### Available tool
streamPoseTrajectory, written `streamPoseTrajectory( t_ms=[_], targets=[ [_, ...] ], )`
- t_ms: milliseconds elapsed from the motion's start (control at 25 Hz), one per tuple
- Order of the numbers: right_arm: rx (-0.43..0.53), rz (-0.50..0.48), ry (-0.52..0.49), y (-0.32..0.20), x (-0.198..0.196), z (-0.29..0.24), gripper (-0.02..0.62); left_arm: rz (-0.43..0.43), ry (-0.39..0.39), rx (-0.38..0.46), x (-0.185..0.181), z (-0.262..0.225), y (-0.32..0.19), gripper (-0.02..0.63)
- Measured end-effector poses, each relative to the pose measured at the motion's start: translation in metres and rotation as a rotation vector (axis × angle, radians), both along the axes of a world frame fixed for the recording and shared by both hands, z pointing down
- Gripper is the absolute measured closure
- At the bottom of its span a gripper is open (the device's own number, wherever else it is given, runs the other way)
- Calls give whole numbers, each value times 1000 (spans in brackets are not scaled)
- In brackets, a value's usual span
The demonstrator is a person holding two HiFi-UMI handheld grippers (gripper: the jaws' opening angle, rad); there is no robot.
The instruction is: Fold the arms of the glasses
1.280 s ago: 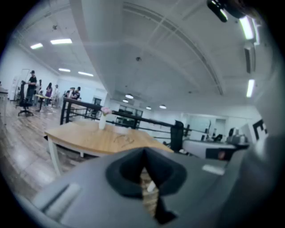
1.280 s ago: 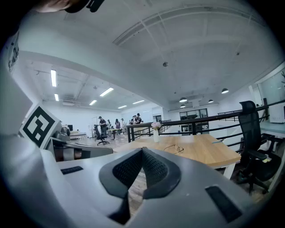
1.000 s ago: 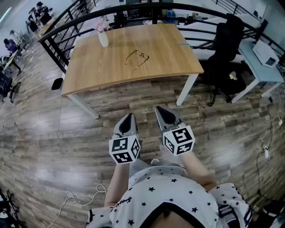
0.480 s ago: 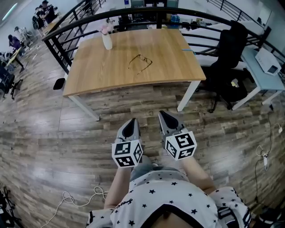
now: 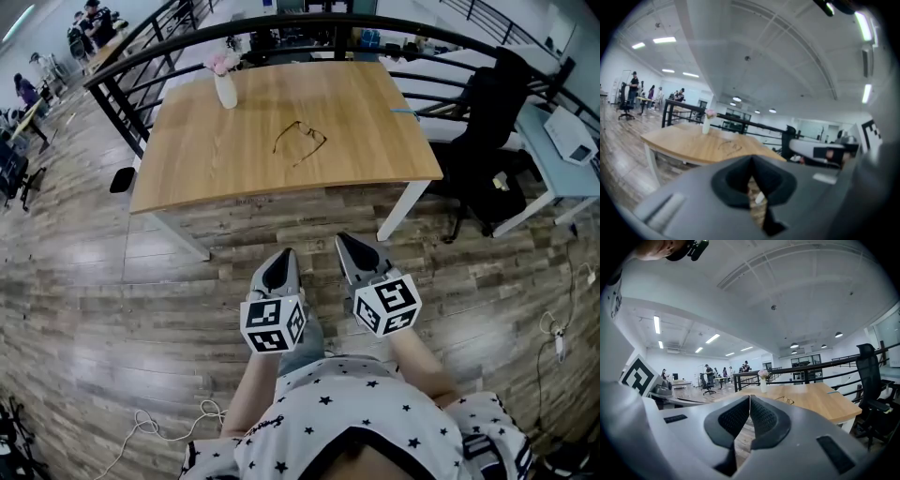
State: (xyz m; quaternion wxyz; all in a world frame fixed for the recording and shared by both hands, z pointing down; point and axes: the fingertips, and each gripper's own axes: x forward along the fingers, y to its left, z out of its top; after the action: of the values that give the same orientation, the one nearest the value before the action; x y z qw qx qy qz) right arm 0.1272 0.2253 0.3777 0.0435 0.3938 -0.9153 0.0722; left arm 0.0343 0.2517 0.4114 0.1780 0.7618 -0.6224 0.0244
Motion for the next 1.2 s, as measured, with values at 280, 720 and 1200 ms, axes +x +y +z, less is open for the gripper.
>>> streamPoseTrajectory(
  t_ms=[280,720,1200],
  targets=[
    [-14,21,-9,-74,-19,1,577,12,1,-19,-27,12,-72,598],
    [-29,39,27,-186,-63,-1,577,30,5,-27,-76,9,-182,598],
    [-51,96,55,-282,-101,12,577,104,-7,-51,-115,23,-274,598]
  ],
)
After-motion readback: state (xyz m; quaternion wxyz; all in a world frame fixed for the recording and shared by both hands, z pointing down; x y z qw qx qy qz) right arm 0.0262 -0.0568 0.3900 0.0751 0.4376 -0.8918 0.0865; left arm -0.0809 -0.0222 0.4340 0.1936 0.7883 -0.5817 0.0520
